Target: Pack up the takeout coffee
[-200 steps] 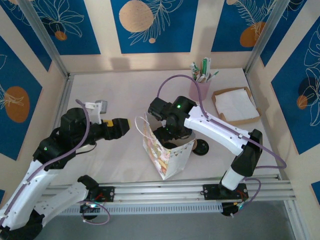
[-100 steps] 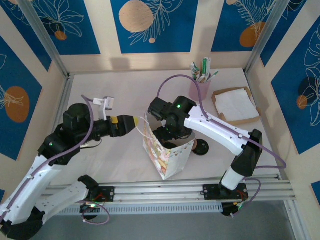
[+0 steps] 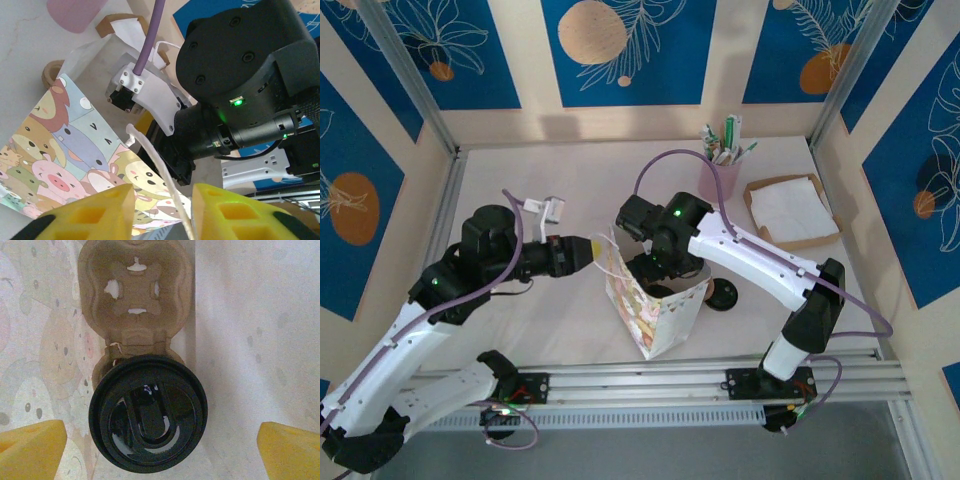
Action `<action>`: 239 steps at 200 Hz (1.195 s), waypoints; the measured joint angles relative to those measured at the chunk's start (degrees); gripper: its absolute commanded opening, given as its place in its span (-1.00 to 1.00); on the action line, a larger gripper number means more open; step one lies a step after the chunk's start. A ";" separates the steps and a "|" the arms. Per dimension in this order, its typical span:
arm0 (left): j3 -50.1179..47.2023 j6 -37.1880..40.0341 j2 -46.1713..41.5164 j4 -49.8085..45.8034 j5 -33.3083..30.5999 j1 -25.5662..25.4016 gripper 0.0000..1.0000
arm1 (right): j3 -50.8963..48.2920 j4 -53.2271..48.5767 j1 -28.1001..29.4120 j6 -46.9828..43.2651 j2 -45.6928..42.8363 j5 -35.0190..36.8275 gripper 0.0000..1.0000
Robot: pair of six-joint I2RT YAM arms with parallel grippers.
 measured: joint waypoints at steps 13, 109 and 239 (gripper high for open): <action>-0.07 -0.13 0.00 0.02 0.13 0.00 -0.54 | 0.00 0.13 0.00 0.00 0.00 0.02 0.95; -1.44 0.07 -1.46 -0.74 0.11 -0.13 -0.95 | -0.28 1.14 -0.09 0.02 0.07 0.00 0.95; -4.26 1.18 -3.56 -4.39 0.04 -0.13 -1.00 | -0.13 1.05 -0.68 0.63 1.16 -0.02 0.97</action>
